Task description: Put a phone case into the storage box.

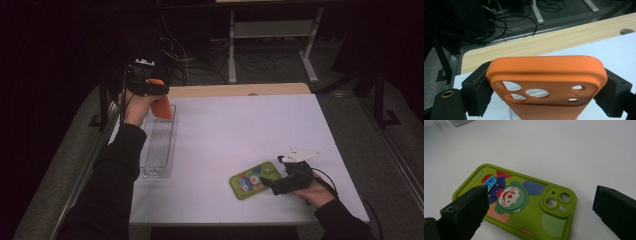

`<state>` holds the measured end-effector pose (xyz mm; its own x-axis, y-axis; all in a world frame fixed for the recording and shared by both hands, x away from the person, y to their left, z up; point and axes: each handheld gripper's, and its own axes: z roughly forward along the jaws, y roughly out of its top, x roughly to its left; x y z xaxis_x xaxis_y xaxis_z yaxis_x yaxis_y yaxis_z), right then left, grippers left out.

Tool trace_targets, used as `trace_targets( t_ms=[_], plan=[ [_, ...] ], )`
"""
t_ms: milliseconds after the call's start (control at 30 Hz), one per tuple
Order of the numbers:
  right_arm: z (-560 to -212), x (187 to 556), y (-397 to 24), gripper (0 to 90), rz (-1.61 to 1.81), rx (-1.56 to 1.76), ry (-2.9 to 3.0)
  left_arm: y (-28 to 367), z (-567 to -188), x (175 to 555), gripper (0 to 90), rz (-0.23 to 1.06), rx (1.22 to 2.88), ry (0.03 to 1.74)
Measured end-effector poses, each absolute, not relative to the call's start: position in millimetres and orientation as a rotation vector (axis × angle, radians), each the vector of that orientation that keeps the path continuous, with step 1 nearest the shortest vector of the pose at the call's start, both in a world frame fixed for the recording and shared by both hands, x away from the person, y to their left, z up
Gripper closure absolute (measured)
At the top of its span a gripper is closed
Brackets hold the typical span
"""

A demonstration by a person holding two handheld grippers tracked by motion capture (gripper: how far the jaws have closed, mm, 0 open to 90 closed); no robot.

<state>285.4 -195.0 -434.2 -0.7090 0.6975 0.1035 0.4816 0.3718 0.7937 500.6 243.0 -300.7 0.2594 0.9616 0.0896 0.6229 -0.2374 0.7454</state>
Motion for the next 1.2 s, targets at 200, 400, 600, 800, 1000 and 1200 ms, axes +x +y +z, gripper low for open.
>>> trace_targets(
  t_ms=[200,400,600,800,1000,1200],
  plan=[
    [-434,285,-195,0.0,1.251,1.039,2.389,244,-315,509,14.0,0.747,1.961,1.477],
    [-434,286,-196,0.0,1.261,1.04,2.386,242,-327,515,13.9,0.752,1.996,1.484],
    [-434,286,-196,0.0,1.263,1.038,2.386,240,-335,519,13.6,0.749,2.001,1.515],
    [-434,286,-196,0.0,1.264,1.037,2.386,239,-340,522,13.5,0.75,1.998,1.527],
    [-434,286,-196,0.0,1.265,1.041,2.385,237,-345,525,13.2,0.755,1.993,1.543],
    [-434,286,-196,0.0,1.264,1.037,2.385,233,-347,527,12.2,0.802,1.999,1.536]
  ],
)
